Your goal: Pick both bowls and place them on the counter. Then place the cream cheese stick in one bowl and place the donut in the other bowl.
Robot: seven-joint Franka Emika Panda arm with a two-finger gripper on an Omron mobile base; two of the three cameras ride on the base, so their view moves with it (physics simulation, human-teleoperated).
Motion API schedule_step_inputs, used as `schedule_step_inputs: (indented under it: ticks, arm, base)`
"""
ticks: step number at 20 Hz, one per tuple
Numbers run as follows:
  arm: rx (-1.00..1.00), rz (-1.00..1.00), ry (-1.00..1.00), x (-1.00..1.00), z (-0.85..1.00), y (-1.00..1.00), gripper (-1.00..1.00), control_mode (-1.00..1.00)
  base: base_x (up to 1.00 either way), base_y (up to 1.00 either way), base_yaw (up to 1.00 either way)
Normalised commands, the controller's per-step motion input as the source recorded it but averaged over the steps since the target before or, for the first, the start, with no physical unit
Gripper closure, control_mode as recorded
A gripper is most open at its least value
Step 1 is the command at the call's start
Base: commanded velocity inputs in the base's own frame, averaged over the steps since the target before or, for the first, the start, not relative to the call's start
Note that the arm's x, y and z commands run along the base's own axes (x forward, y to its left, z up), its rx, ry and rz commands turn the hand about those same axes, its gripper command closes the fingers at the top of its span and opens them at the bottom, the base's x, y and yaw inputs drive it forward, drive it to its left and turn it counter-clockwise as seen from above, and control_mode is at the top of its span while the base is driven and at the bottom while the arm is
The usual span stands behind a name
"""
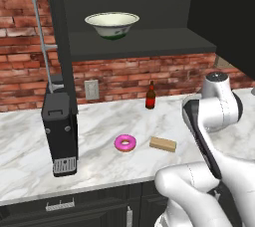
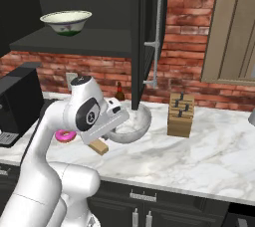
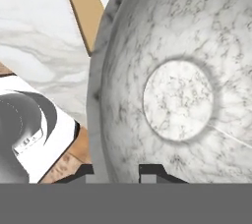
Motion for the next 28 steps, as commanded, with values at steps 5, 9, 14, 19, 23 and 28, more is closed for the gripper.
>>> schedule_step_inputs:
  ticks: [5, 9, 14, 19, 23, 28]
  arm:
    - [0.01, 0.00, 0.03, 0.37, -0.33, 0.00, 1.00, -1.00]
    - [0.00, 0.00, 0.00, 0.25, -0.44, 0.00, 1.00, -1.00]
    - [0.00, 0.00, 0.00, 0.22, -0.39, -0.02, 1.00, -1.00]
    - [0.00, 0.00, 0.00, 0.23, -0.36, -0.06, 1.00, -1.00]
    - [0.00, 0.00, -0.01, 0.17, -0.34, -0.08, 1.00, -1.00]
    - [0.00, 0.00, 0.00, 0.18, -0.25, -0.02, 1.00, -1.00]
  base:
    - [0.00, 0.00, 0.00]
    - [0.00, 0.00, 0.00]
    - [0.00, 0.00, 0.00]
    - [0.00, 0.00, 0.00]
    - [0.00, 0.00, 0.00]
    - [0.00, 0.00, 0.00]
